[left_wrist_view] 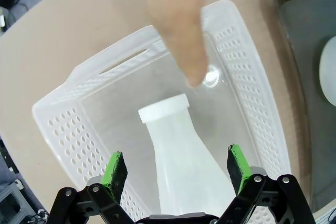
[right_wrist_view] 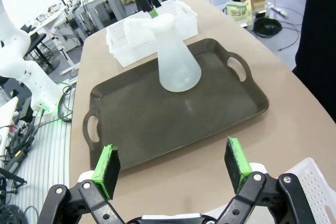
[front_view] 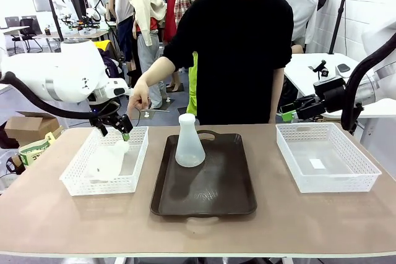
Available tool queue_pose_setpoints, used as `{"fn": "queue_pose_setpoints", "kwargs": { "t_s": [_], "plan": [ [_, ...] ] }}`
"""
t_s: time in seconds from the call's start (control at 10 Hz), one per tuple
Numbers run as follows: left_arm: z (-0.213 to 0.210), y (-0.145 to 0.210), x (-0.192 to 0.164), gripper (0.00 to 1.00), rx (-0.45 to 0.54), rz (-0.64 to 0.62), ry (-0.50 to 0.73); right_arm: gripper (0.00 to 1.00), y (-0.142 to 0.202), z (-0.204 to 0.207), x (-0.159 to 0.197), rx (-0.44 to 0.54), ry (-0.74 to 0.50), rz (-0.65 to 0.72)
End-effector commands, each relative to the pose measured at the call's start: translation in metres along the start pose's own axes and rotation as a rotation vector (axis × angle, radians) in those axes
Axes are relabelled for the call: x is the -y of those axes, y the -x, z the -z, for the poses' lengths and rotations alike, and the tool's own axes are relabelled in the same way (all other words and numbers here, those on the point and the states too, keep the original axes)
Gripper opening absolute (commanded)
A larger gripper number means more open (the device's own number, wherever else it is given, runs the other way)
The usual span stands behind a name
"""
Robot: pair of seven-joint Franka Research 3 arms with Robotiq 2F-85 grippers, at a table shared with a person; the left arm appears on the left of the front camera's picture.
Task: Prepare the laboratory tools.
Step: Pick up the Big flask that the person points to.
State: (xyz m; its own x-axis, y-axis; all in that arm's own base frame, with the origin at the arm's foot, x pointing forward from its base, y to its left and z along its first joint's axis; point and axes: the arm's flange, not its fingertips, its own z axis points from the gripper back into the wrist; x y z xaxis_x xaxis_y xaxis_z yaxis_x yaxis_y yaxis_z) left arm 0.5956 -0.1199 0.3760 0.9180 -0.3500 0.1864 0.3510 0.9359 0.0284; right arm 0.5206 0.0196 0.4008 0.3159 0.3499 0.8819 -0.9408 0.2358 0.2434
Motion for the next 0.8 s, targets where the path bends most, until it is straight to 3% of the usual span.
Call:
{"fn": "queue_pose_setpoints", "kwargs": {
  "t_s": [0.0,0.7],
  "plan": [
    [0.014,-0.016,-0.004,1.0,-0.048,-0.028,-0.019,1.0,0.0,0.0,-0.001,-0.013,0.002,0.013],
    [0.048,-0.021,-0.007,1.0,-0.105,-0.045,-0.017,1.0,0.0,0.0,-0.001,-0.013,0.002,0.013]
  ]
}}
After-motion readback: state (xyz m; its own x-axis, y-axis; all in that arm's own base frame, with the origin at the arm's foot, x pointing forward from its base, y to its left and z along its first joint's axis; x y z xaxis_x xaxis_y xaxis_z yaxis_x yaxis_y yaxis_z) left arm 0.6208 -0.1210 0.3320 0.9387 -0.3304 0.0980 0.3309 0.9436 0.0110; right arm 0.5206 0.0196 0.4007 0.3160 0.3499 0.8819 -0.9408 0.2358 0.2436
